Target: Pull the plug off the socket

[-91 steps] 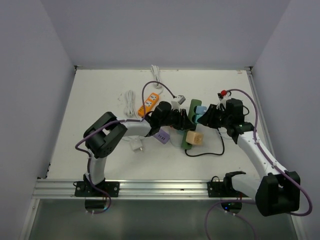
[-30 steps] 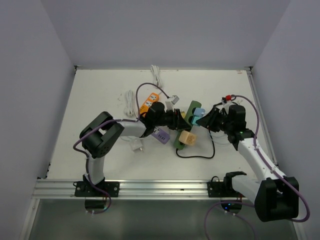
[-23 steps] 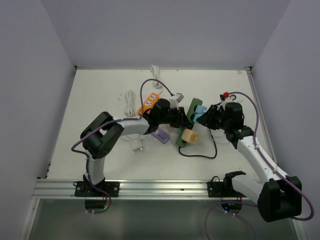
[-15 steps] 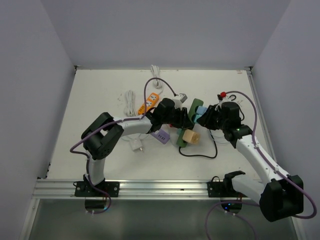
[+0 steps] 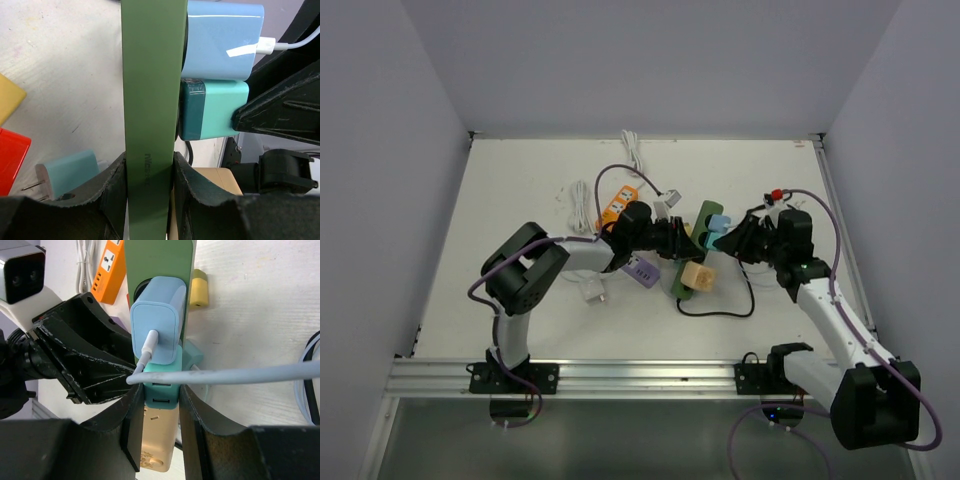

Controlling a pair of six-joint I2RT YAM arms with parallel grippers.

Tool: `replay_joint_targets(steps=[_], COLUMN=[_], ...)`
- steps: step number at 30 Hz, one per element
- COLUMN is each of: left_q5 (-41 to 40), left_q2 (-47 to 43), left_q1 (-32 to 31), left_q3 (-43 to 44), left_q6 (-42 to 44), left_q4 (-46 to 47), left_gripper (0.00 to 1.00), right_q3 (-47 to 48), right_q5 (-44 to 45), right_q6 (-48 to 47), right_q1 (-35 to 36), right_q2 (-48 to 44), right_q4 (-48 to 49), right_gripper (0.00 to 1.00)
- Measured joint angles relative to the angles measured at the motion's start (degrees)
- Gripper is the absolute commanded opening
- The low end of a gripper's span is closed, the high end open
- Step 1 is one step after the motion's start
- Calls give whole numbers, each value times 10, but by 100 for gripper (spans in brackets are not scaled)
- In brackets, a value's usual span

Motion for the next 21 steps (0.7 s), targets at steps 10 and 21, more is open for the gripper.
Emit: replay_joint_targets(steps=[10,21], left_q5=[-6,-48], left_q2=[0,0], left_q1=[-1,-19], left_q3=[7,31], left_q6=[17,35], left_q4=[-20,-71], left_gripper=[0,0], right_q3=[-2,11], right_q5=[-19,-25], right_q6=[3,-4], right_q1=[-5,-7], right_q2=[18,57], right_q4=[18,28], right_gripper=[35,53])
